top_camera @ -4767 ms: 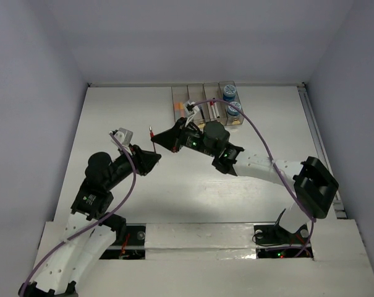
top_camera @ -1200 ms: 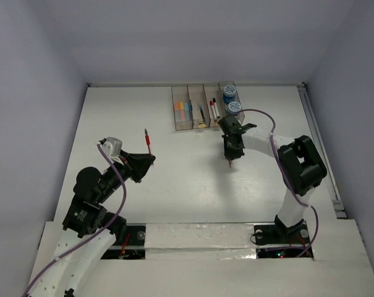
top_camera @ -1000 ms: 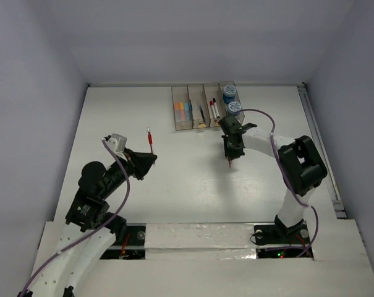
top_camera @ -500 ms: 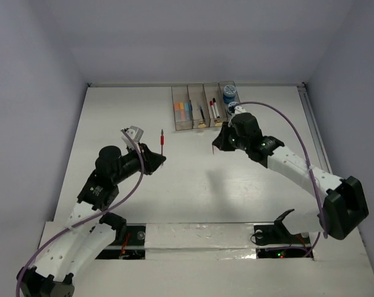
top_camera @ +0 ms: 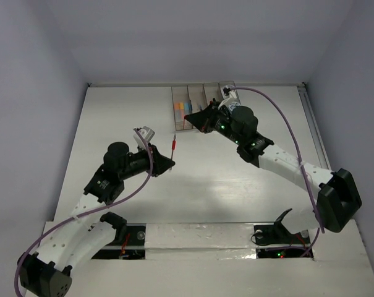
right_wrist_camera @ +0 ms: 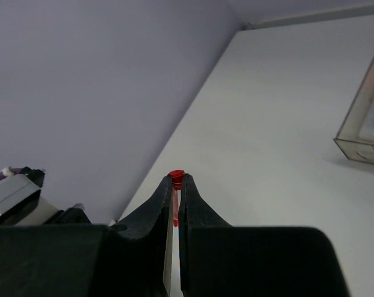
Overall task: Sort the stationery into containers
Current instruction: Close the pen cap on the pen.
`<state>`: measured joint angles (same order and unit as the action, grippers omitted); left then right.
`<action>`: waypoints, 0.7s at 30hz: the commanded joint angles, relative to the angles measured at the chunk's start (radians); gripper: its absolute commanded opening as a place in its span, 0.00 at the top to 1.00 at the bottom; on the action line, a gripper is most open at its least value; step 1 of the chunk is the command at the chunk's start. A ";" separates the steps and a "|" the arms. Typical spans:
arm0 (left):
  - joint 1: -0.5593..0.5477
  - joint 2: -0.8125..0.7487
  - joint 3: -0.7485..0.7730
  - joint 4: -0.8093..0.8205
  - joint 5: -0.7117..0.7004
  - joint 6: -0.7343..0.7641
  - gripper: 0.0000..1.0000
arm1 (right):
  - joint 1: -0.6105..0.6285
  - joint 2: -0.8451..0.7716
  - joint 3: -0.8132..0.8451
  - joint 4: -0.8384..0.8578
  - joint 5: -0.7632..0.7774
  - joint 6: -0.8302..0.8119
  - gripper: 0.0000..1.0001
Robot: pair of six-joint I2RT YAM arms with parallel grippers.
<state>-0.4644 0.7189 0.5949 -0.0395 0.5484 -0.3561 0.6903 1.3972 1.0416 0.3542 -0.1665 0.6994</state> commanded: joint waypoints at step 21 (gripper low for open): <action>-0.008 -0.007 -0.006 0.059 -0.007 0.003 1.00 | 0.087 0.043 -0.005 0.256 -0.051 0.097 1.00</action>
<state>-0.4698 0.7254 0.5949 -0.0189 0.5484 -0.3565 0.7677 1.4437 1.0439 0.5392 -0.2070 0.7803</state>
